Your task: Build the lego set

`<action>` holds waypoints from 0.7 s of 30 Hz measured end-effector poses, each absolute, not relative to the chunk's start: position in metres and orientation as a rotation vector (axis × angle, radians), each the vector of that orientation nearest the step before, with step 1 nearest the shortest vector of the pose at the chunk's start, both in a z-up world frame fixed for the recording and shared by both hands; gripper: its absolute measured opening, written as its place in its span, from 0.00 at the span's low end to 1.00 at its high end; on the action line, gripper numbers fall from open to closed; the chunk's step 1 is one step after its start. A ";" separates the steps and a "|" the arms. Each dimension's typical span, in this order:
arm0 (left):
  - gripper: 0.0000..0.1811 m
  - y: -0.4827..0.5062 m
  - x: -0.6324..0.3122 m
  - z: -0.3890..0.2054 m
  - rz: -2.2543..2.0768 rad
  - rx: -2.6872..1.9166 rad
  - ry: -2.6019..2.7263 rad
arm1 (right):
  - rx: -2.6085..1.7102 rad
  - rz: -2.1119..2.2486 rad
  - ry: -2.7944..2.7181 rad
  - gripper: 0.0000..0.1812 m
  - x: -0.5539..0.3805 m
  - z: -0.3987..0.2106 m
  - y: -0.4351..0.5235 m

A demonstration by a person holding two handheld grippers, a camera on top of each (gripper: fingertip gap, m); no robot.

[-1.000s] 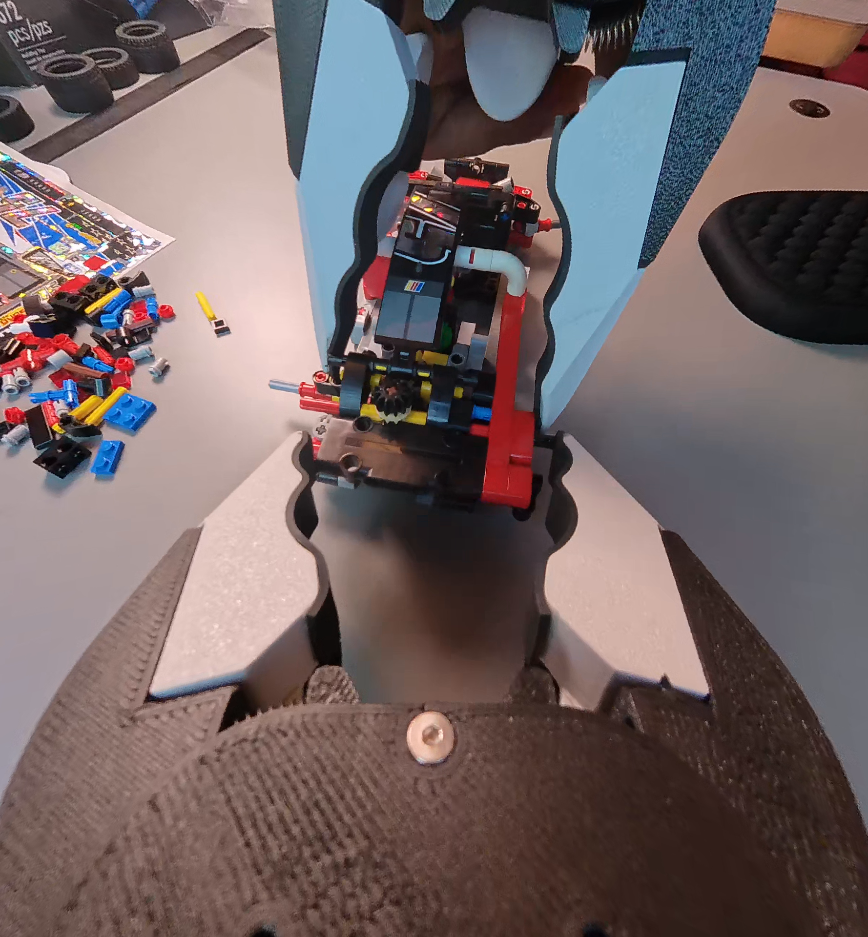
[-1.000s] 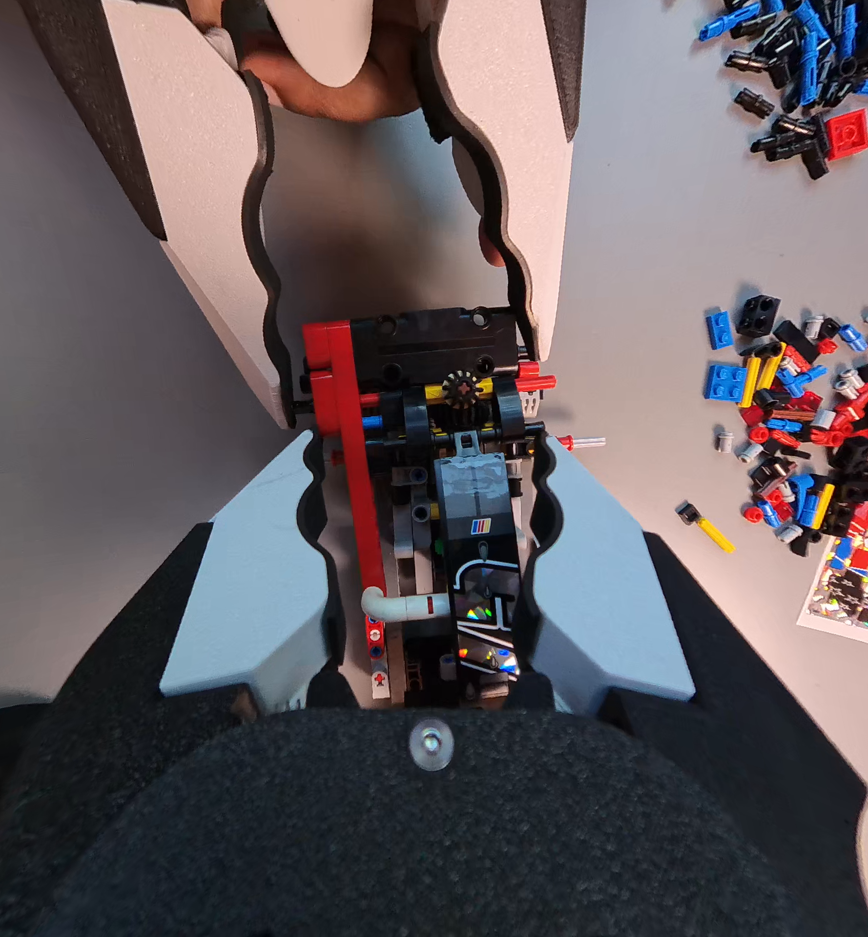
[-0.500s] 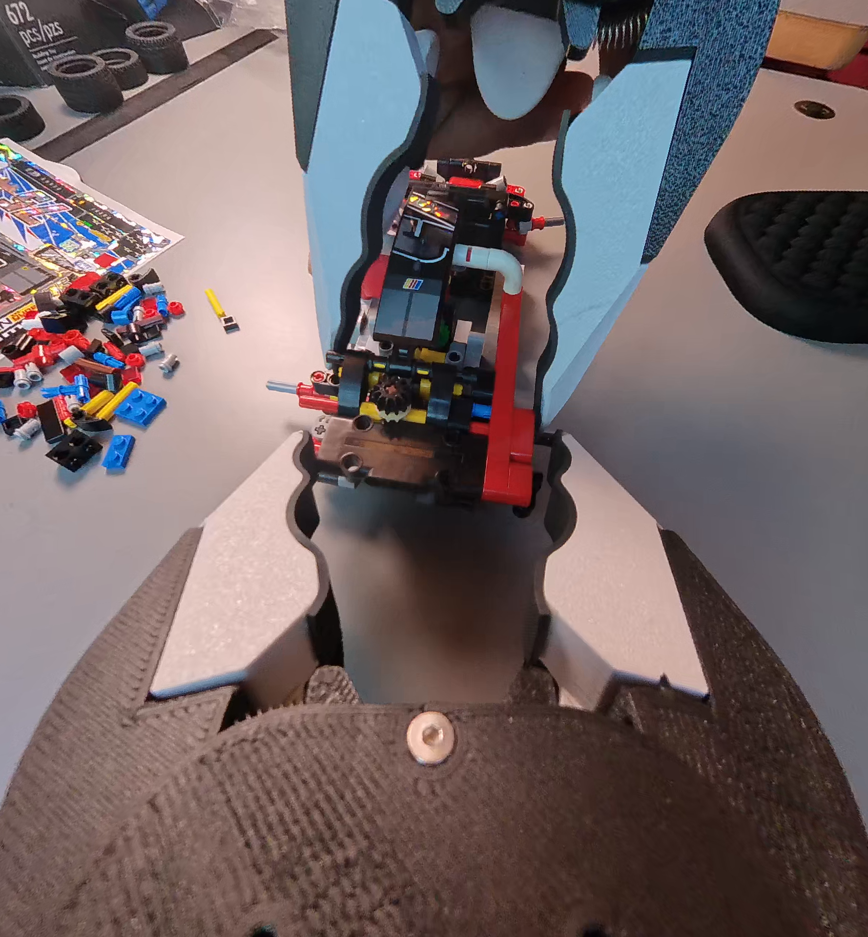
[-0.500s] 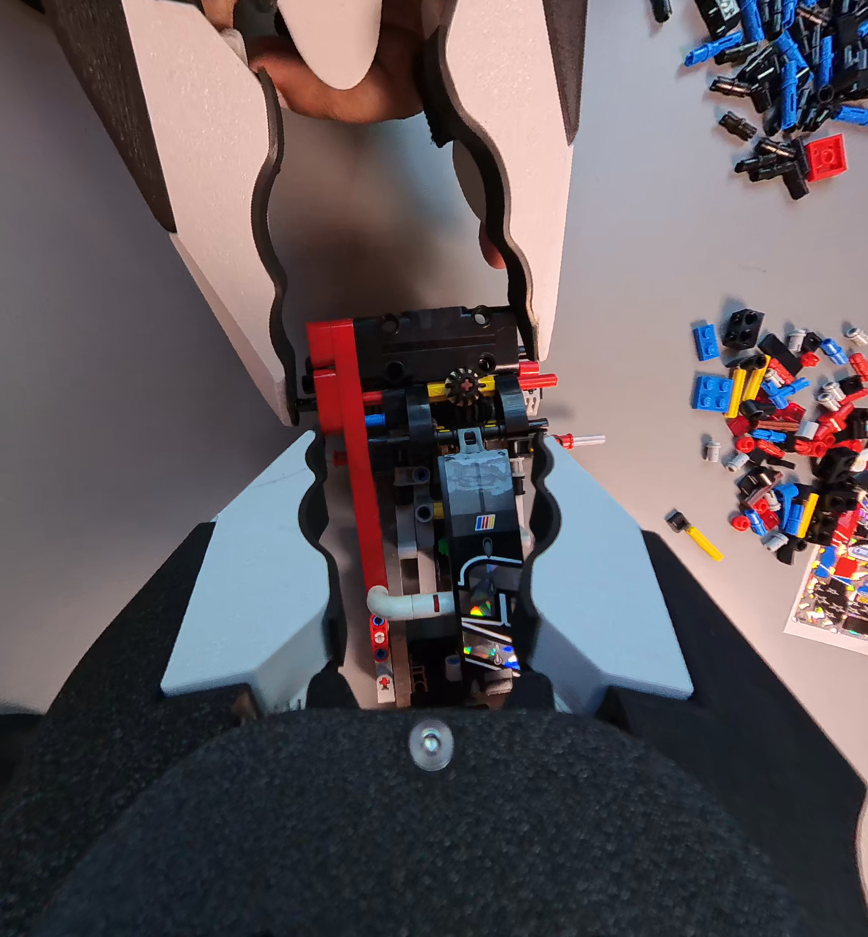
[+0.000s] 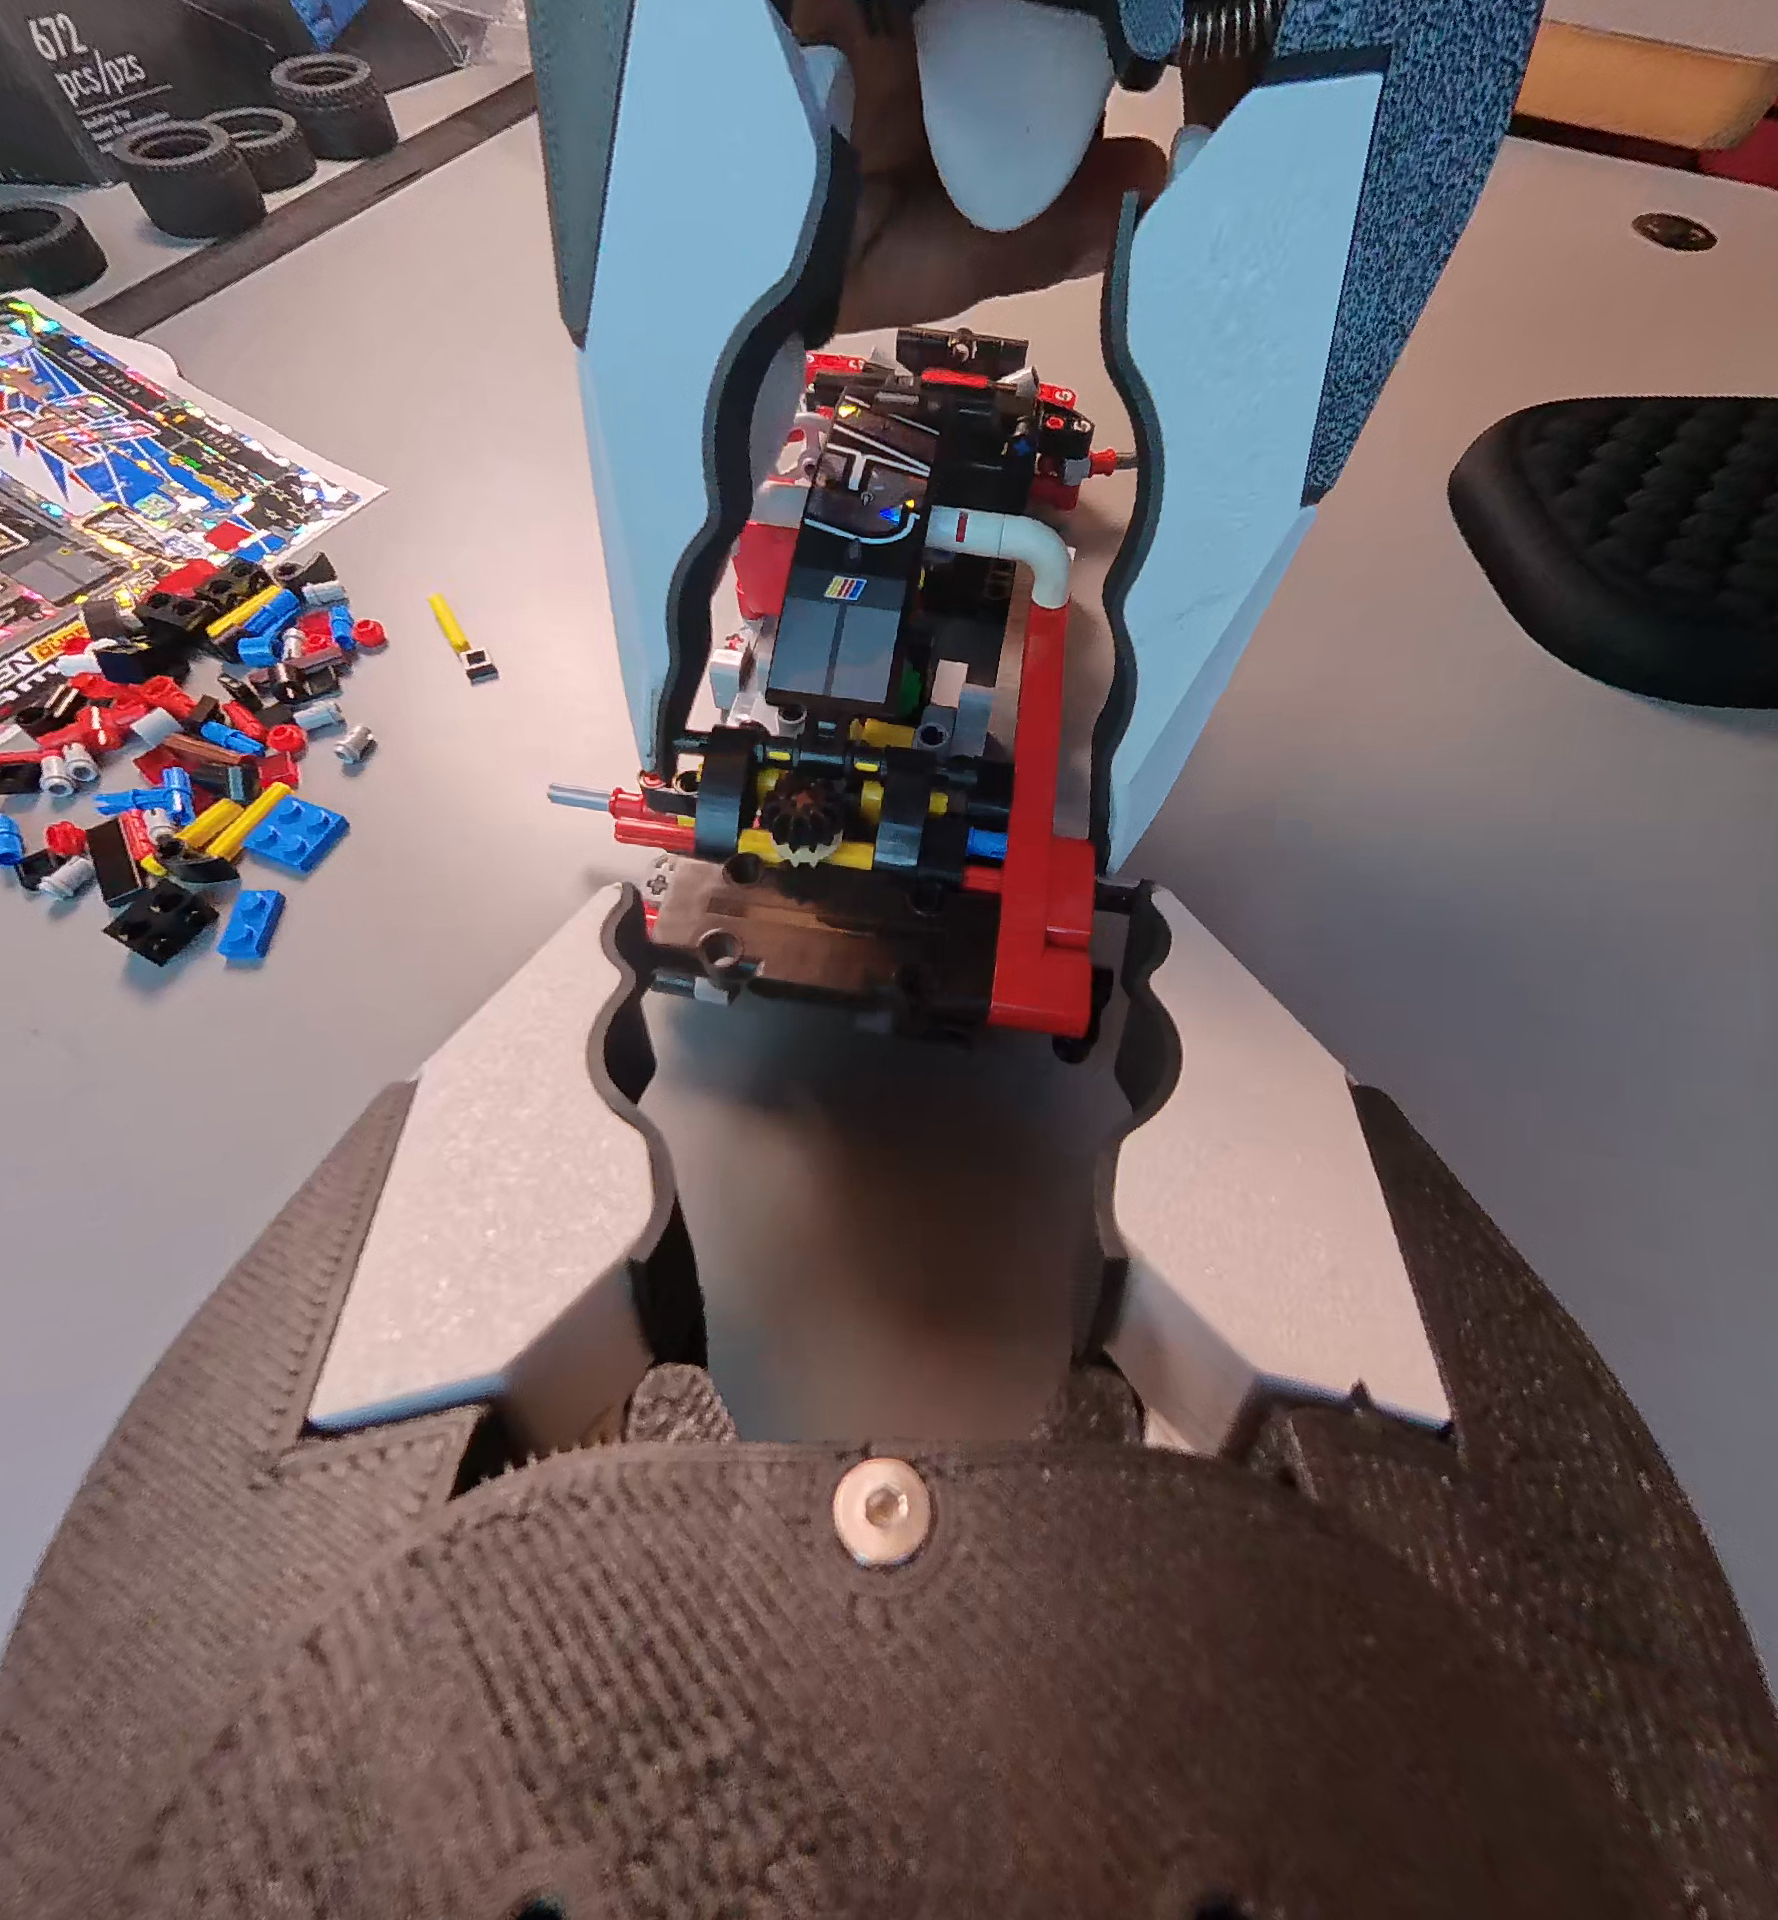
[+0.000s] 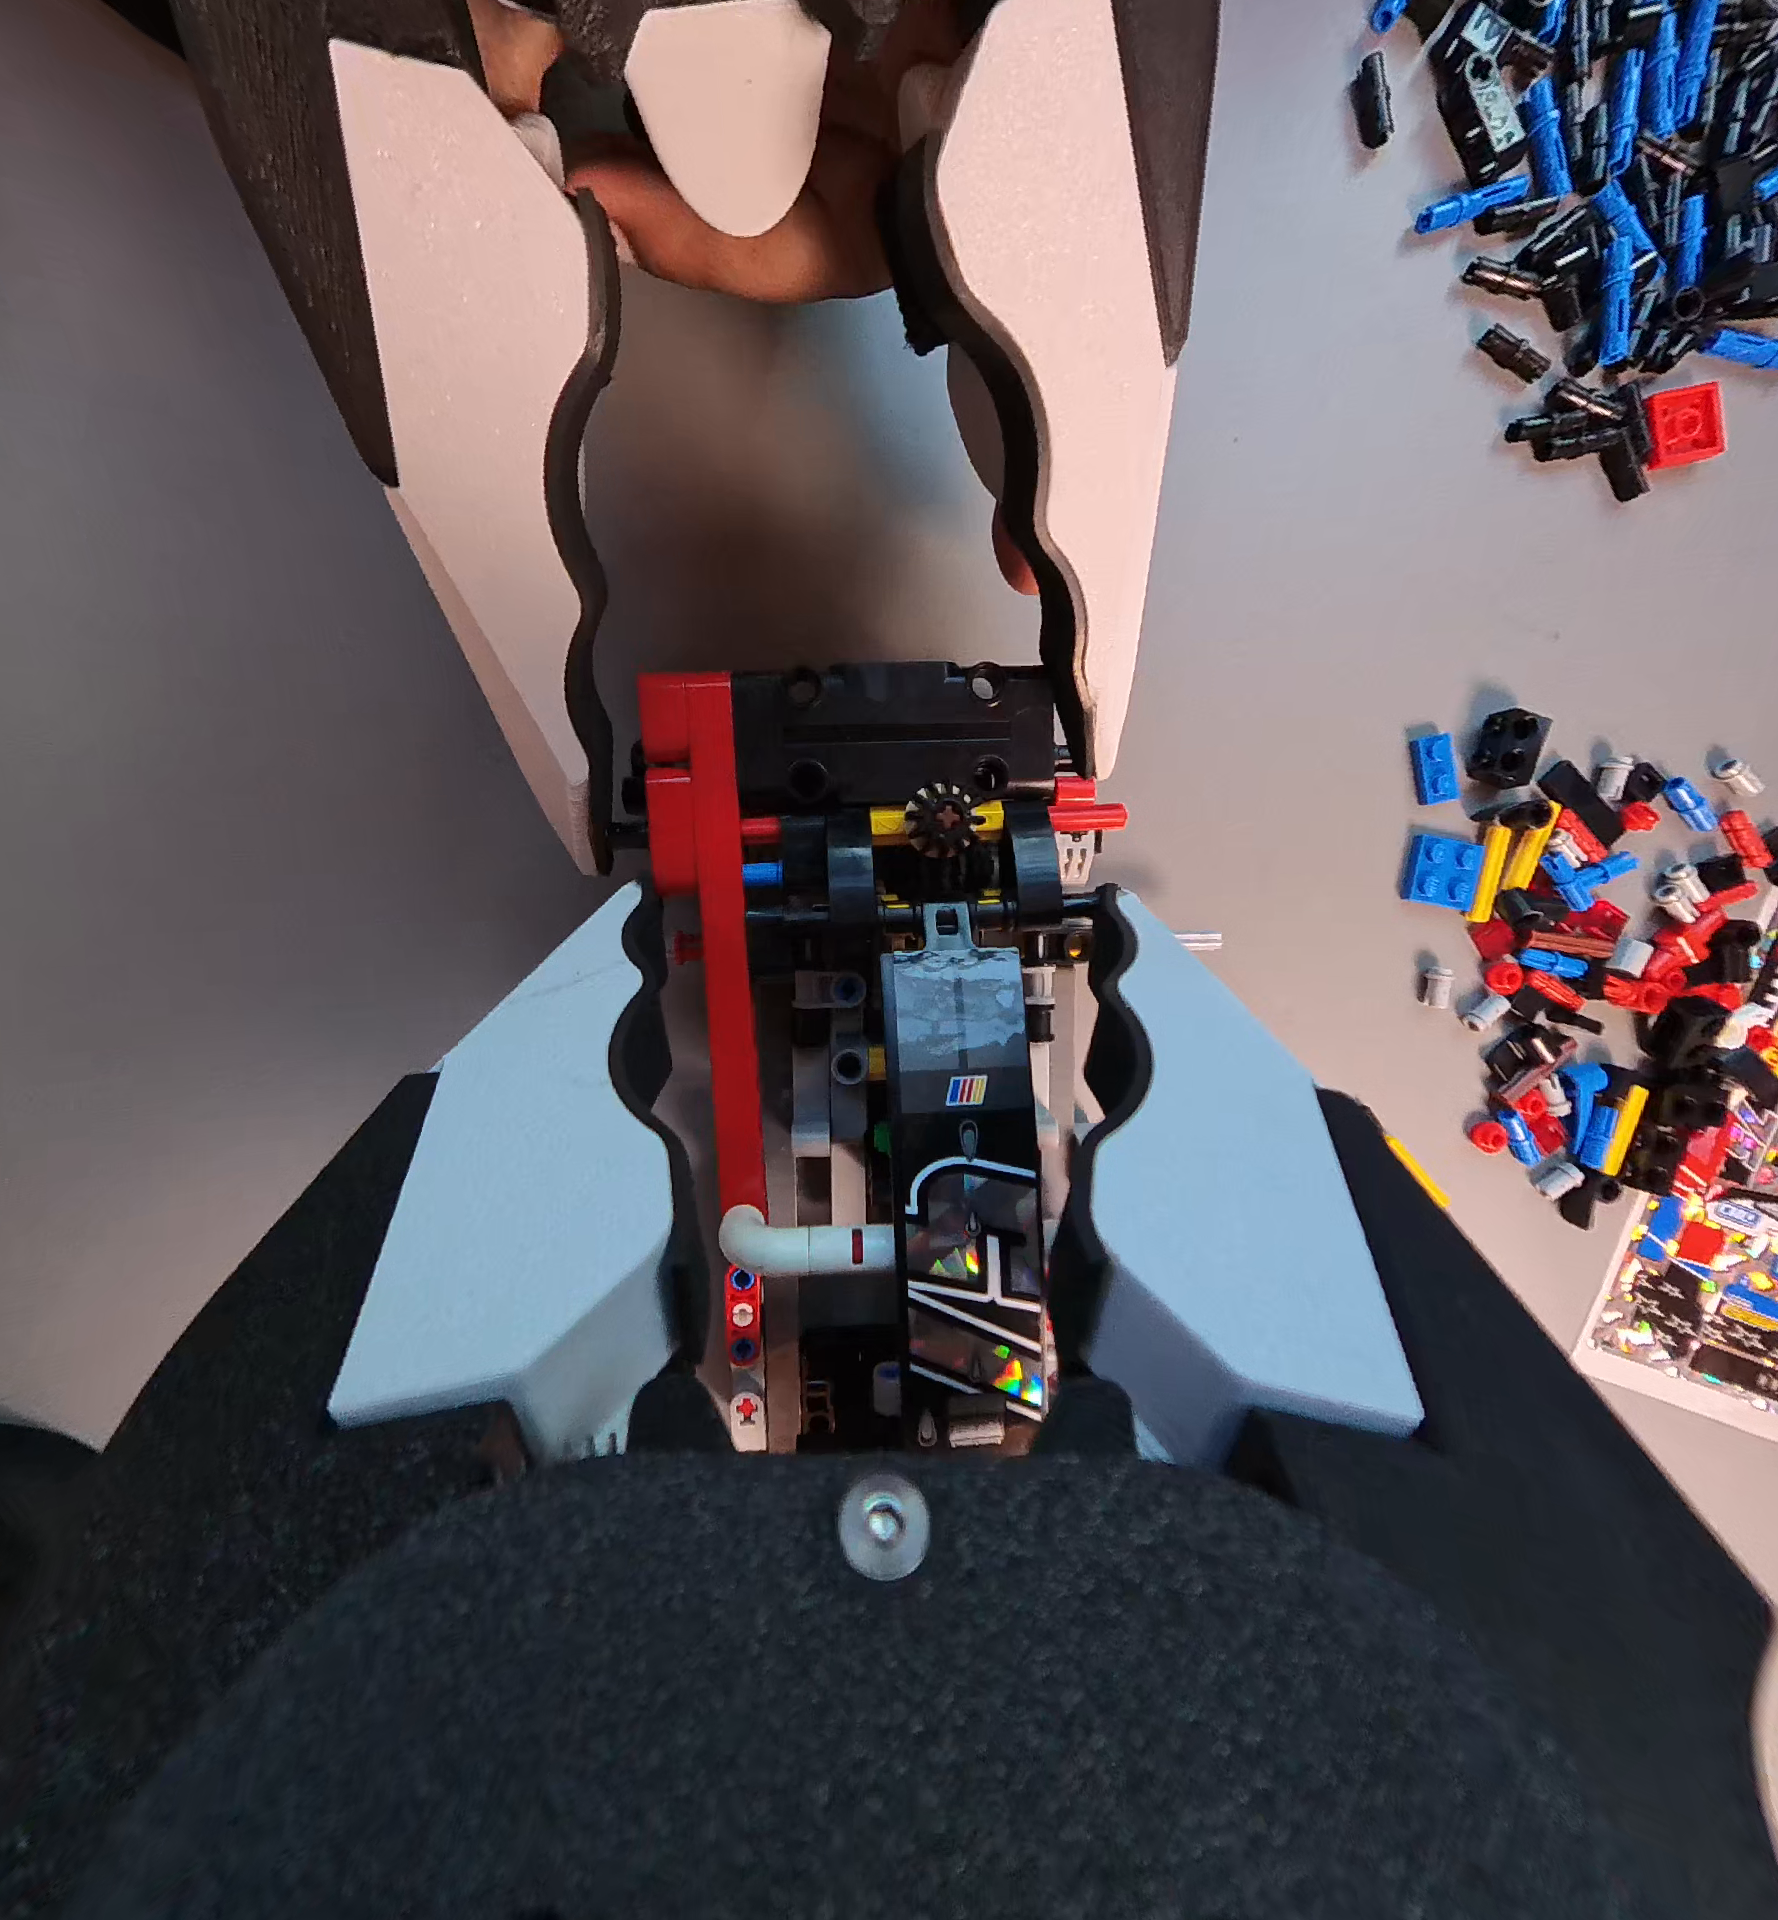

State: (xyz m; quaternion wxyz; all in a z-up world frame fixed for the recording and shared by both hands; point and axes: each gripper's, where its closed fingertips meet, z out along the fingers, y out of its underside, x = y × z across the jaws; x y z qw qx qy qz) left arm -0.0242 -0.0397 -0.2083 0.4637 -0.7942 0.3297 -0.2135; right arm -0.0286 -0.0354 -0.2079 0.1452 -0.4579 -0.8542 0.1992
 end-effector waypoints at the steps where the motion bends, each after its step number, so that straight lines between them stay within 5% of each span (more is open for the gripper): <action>1: 0.50 -0.040 -0.024 -0.208 -0.526 -1.953 0.808 | -1.321 0.581 -2.460 0.44 -0.029 -0.208 -0.035; 21: 0.50 -0.037 -0.026 -0.208 -0.529 -1.942 0.797 | -1.319 0.595 -2.470 0.43 -0.030 -0.208 -0.032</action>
